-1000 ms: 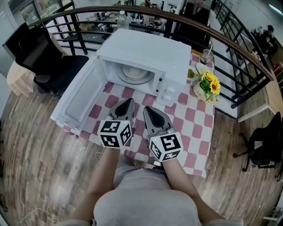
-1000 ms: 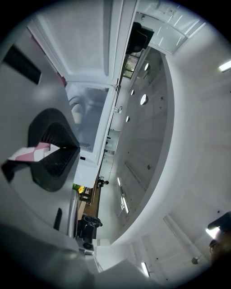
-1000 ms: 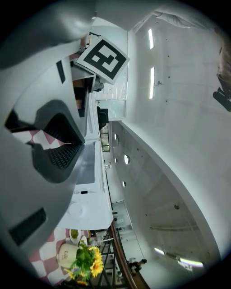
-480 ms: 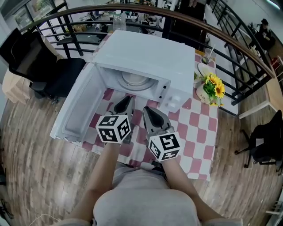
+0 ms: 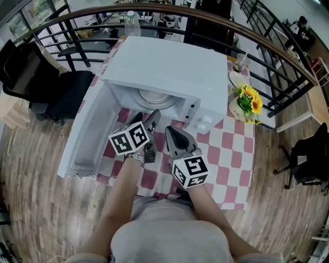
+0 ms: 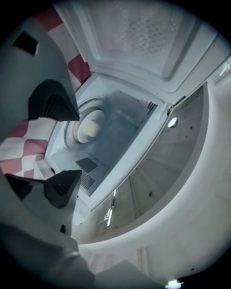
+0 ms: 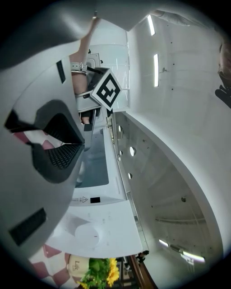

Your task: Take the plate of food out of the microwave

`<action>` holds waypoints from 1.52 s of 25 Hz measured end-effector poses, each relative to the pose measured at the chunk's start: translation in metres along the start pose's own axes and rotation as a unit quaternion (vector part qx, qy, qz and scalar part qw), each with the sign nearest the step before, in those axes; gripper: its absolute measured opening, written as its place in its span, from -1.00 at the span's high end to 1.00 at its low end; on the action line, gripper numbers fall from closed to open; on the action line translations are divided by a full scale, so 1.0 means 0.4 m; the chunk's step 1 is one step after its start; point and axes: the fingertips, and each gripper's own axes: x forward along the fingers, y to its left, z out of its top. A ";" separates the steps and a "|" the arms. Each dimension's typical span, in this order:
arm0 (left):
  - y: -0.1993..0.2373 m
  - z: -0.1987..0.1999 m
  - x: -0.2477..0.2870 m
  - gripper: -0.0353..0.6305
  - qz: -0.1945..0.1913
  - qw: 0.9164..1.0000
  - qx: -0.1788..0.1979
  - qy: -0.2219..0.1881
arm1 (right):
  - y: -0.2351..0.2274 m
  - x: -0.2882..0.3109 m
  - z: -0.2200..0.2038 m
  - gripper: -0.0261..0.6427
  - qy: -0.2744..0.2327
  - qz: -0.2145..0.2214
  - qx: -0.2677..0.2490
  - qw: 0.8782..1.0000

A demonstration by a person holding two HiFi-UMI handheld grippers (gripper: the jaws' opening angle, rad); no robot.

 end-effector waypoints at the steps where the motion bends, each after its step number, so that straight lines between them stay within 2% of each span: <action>1: 0.010 -0.002 0.010 -0.10 0.002 1.000 -0.006 0.005 | -0.002 0.006 -0.003 0.84 0.002 -0.001 0.000 1.000; 9: 0.087 -0.008 0.083 -0.37 0.015 0.994 -0.109 0.021 | -0.021 0.045 -0.024 0.84 0.019 -0.005 0.000 1.000; 14: 0.145 -0.032 0.127 -0.42 0.052 0.981 -0.185 0.038 | -0.037 0.060 -0.042 0.84 0.031 -0.011 0.003 0.999; 17: 0.173 -0.044 0.150 -0.42 0.077 0.973 -0.211 0.051 | -0.039 0.069 -0.054 0.84 0.040 -0.010 0.005 0.999; 22: 0.211 -0.060 0.192 -0.42 0.109 0.953 -0.271 0.073 | -0.041 0.084 -0.082 0.84 0.059 -0.007 0.004 0.998; 30: 0.252 -0.079 0.239 -0.42 0.156 0.925 -0.336 0.090 | -0.062 0.100 -0.114 0.84 0.077 -0.016 0.010 0.997; 34: 0.261 -0.100 0.255 -0.42 0.170 0.905 -0.380 0.092 | -0.079 0.102 -0.128 0.84 0.088 -0.028 0.013 0.996; 38: 0.278 -0.108 0.255 -0.41 0.190 0.891 -0.405 0.077 | -0.094 0.101 -0.132 0.84 0.092 -0.034 0.014 0.995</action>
